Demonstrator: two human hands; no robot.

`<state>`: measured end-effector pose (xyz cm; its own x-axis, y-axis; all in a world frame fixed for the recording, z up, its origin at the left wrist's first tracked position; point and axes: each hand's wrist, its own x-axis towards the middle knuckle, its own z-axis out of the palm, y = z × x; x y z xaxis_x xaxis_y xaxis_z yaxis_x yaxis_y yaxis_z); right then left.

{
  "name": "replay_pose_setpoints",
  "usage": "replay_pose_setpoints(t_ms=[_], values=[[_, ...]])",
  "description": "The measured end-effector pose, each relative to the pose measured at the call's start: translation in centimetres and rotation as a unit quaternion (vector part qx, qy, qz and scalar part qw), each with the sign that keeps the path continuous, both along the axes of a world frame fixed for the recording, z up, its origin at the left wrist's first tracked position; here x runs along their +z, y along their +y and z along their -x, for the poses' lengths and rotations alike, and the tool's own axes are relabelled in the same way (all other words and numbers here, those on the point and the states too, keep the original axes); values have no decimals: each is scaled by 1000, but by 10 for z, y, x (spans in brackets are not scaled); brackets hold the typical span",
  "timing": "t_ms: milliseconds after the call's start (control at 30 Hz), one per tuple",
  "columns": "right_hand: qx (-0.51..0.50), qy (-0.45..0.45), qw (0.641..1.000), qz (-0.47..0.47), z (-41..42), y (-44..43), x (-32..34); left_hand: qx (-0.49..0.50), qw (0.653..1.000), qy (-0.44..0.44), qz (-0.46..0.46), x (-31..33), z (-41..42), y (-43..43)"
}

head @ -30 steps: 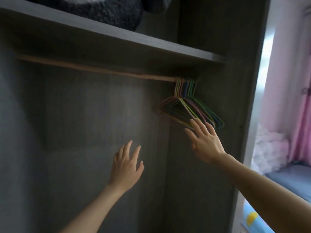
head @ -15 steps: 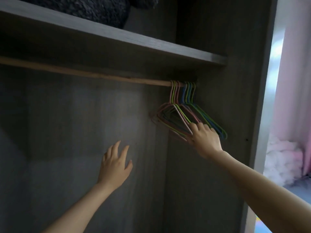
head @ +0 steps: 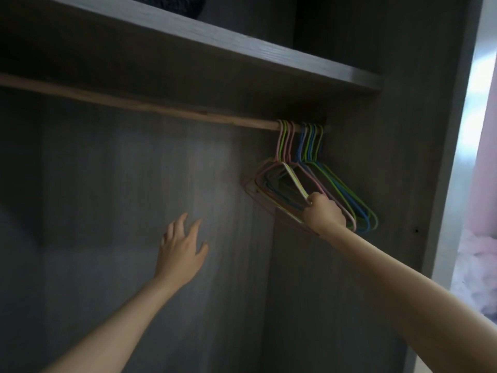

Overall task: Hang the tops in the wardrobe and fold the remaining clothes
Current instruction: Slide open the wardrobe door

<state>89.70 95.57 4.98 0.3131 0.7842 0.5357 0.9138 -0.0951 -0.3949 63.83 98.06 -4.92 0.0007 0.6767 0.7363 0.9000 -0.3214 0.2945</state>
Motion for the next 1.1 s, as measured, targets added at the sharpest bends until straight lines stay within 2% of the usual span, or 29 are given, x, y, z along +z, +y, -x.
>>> replay_pose_setpoints(t_ms=[67, 167, 367, 467, 700, 767, 833, 933, 1033, 1100], values=[[28, 103, 994, -12, -3, 5, 7, -6, 1000, 2, -8, 3, -3, 5], [50, 170, 982, -61, -6, 8, 11, -10, 1000, -12, -4, 7, -3, 13], [37, 126, 979, -158, 6, 9, 20, -44, 999, -21, 1, 13, 0, 34], [52, 108, 978, -173, 7, 2, 25, -54, 998, -28, -11, 10, -2, 36], [56, 43, 984, -161, 6, -30, -1, -97, 987, -114, -53, 1, 2, 47], [74, 30, 986, -144, 5, -49, -12, -82, 979, -150, -109, 2, 3, 44], [26, 28, 995, -95, 6, -68, -38, -87, 980, -154, -95, -15, 1, 47], [39, -12, 997, -68, 4, -91, -47, -83, 972, -188, -114, -10, -4, 45], [13, -22, 1000, 3, 7, -120, -89, -137, 972, -187, -32, -49, -11, 40], [-1, -2, 1000, 30, 8, -147, -125, -198, 958, -200, 52, -86, -17, 28]])
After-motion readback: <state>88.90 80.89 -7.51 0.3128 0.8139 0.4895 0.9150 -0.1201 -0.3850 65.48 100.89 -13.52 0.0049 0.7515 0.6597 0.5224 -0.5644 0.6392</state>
